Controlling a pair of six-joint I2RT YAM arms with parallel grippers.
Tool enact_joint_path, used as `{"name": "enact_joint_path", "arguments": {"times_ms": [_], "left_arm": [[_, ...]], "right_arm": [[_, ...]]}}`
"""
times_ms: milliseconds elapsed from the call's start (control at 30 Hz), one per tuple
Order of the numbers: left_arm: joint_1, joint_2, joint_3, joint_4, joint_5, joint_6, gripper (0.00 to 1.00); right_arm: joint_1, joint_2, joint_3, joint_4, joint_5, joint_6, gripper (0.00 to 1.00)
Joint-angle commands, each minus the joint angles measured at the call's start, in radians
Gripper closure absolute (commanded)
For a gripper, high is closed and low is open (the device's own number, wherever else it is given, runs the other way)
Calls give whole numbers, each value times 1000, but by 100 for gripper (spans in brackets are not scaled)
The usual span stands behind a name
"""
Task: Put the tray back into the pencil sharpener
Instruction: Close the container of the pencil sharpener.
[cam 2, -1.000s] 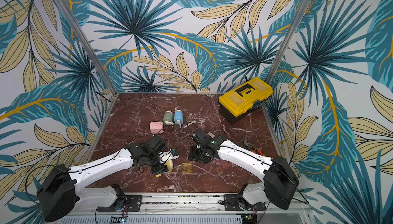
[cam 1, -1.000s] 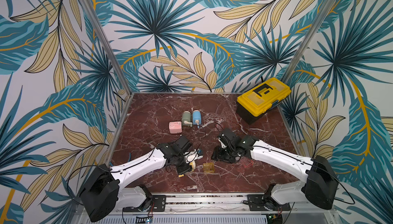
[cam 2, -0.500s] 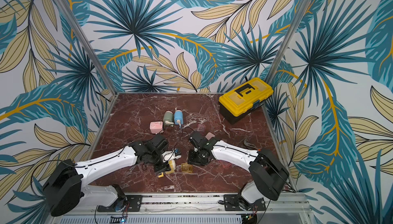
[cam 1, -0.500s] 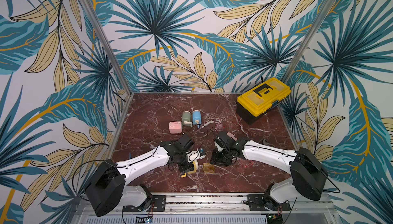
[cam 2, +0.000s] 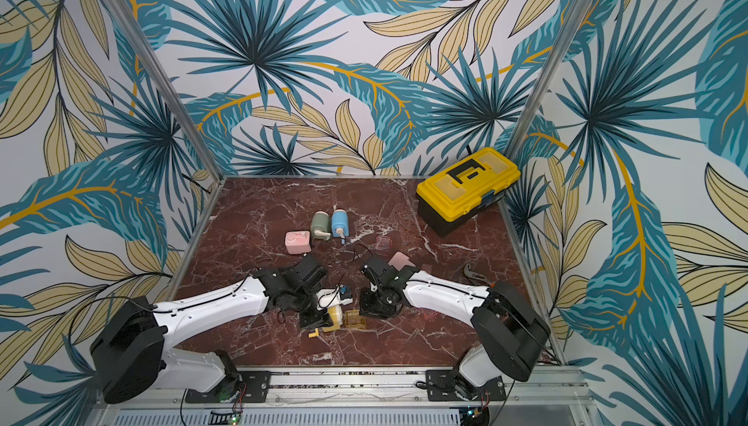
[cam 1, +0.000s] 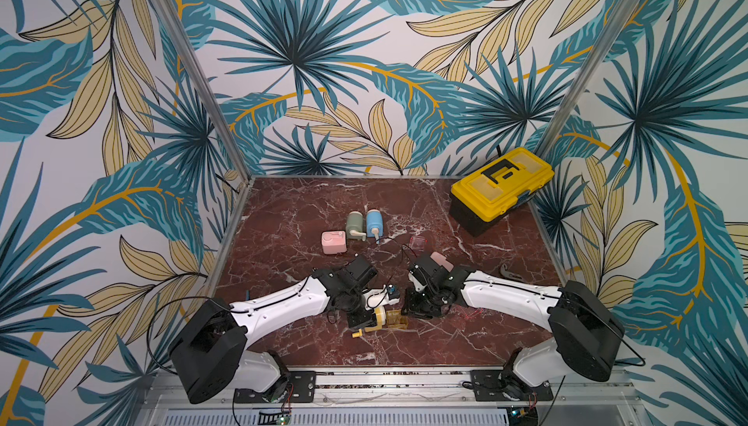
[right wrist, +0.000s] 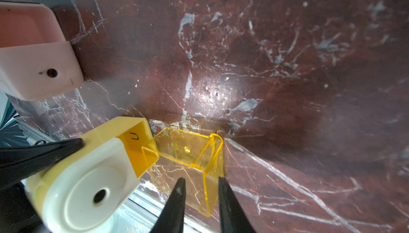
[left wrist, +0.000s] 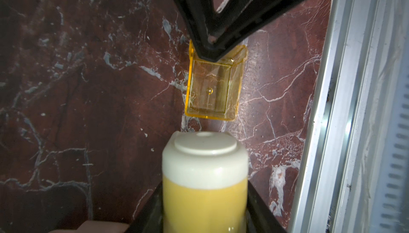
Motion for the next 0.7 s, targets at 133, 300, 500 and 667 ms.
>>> {"name": "enact_joint_path", "arguments": {"times_ms": [133, 300, 500, 667], "left_arm": [[-24, -3, -27, 136, -17, 2, 56], [-37, 2, -30, 135, -18, 21, 56], [-60, 26, -22, 111, -17, 38, 56], [-74, 51, -5, 93, -15, 39, 56]], "right_arm": [[4, 24, -25, 53, -35, 10, 74], [4, 36, -23, 60, -40, 3, 75], [4, 41, -29, 30, -20, -1, 76], [4, 45, -37, 33, -14, -1, 77]]}}
